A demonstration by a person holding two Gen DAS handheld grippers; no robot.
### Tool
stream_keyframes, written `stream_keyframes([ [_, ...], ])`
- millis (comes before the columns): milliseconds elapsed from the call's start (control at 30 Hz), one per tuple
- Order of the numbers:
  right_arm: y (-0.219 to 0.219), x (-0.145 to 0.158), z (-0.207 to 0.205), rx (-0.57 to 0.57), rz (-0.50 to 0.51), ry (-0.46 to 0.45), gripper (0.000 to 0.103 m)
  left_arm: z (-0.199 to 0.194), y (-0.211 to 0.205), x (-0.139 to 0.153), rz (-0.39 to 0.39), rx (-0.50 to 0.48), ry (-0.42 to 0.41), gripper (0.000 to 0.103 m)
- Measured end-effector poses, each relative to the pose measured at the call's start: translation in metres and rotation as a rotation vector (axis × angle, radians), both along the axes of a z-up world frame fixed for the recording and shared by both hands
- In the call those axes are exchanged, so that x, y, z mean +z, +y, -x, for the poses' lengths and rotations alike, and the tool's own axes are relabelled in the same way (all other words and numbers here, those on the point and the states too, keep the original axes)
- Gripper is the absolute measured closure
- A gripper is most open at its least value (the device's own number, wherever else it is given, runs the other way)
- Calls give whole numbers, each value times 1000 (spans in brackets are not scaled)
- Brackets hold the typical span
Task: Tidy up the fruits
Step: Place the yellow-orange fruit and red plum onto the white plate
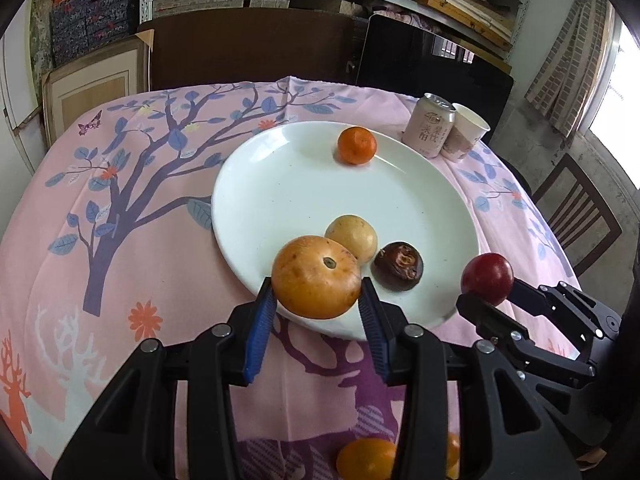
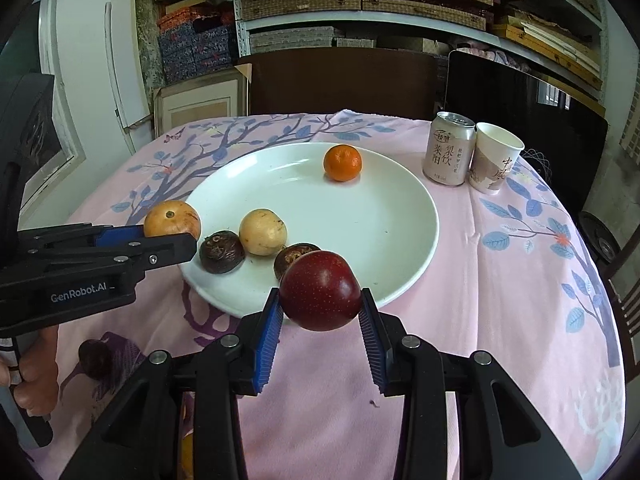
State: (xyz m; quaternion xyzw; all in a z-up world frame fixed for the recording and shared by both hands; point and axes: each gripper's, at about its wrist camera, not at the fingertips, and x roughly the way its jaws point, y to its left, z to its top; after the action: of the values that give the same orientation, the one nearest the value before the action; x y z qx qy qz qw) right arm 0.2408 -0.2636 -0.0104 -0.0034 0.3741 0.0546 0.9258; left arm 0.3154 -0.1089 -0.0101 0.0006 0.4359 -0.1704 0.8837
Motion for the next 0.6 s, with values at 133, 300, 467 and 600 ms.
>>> stream_keyframes([
  [133,1,-7,-9,-21,13,1,58,-14,2,-9,14,23,20,61],
  [300,0,-4,-4,-35,35,-35,41,-5,7,-1,11,58,-46,30],
  [467,-5,3,20,-32,1,-22,41,19,18,17,16,46,-89,29],
  [600,-9,8,51,-33,-27,-18,41,46,33,24,5,39,-93,21],
])
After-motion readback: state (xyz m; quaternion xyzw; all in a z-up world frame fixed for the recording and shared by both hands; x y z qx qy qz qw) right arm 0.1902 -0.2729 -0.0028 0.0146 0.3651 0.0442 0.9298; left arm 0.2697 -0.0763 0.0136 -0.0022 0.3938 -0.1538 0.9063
